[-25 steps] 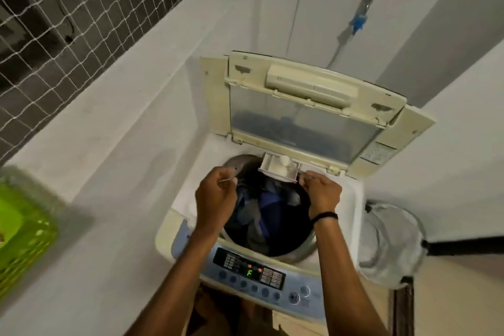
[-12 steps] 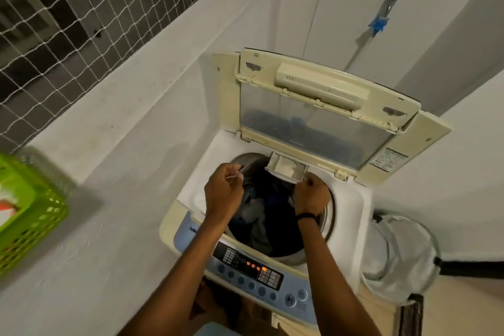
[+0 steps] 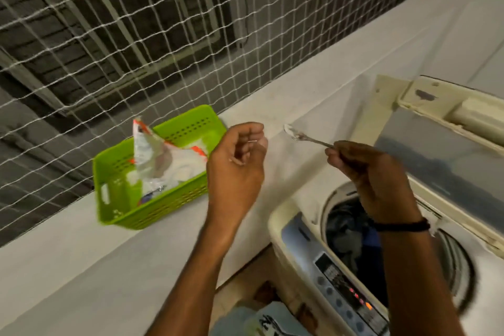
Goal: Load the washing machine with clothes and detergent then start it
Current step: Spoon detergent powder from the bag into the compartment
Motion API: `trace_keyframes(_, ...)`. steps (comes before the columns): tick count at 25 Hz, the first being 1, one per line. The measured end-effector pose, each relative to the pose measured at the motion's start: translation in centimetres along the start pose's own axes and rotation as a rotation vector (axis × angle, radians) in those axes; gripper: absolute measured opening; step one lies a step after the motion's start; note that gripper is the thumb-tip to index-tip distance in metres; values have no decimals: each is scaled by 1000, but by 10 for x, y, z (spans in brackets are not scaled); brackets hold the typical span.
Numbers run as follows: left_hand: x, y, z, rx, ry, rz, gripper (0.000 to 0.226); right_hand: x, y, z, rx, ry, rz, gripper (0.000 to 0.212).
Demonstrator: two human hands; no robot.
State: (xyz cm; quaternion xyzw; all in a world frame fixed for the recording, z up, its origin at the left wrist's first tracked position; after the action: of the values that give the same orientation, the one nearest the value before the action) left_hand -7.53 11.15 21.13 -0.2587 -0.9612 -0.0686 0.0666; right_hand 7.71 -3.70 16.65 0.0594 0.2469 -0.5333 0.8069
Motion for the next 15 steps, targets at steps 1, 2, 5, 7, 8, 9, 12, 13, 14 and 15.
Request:
trace_keyframes(1, 22, 6, -4, -9, -10, -58, 15, -25, -3, 0, 10, -35, 66, 16)
trace_keyframes(2, 43, 11, -5, -10, -23, -110, 15, -49, -8, 1, 22, -68, 127, 18)
trace_keyframes(5, 101, 23, 1, 26, -52, -239, 15, -111, -17, -7, 90, -184, 296, 20)
trace_keyframes(7, 129, 27, 9, 57, -55, -279, 15, -142, -19, -21, 97, -300, 355, 15)
trace_keyframes(8, 140, 28, 12, 66, -48, -290, 15, -157, -19, -29, 105, -378, 386, 14)
trace_keyframes(9, 150, 29, 15, 73, -39, -296, 15, -170, -18, -39, 122, -491, 417, 12)
trace_keyframes(12, 169, 33, 24, 94, -23, -289, 16, -202, -13, -68, 213, -957, 548, 12)
trace_keyframes(13, 171, 35, 27, 95, -15, -280, 16, -212, -14, -75, 221, -1052, 597, 12)
trace_keyframes(14, 172, 37, 29, 91, -1, -275, 16, -221, -14, -82, 212, -1108, 631, 13)
trace_keyframes(15, 172, 39, 30, 88, 14, -265, 15, -228, -14, -88, 191, -1142, 652, 14)
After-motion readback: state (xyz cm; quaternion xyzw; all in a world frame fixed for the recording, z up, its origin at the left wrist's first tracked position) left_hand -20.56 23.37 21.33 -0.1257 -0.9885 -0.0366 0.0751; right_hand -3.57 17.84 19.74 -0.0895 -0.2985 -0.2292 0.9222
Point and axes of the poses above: each hand's wrist, its own y-axis towards the middle knuckle, its own x-axis out of the back of the hand, z = x × y, the point moved 1 cm from there along y, towards the middle knuckle, and after that the axes turned 10 degrees about x, right-handed, at the moved point
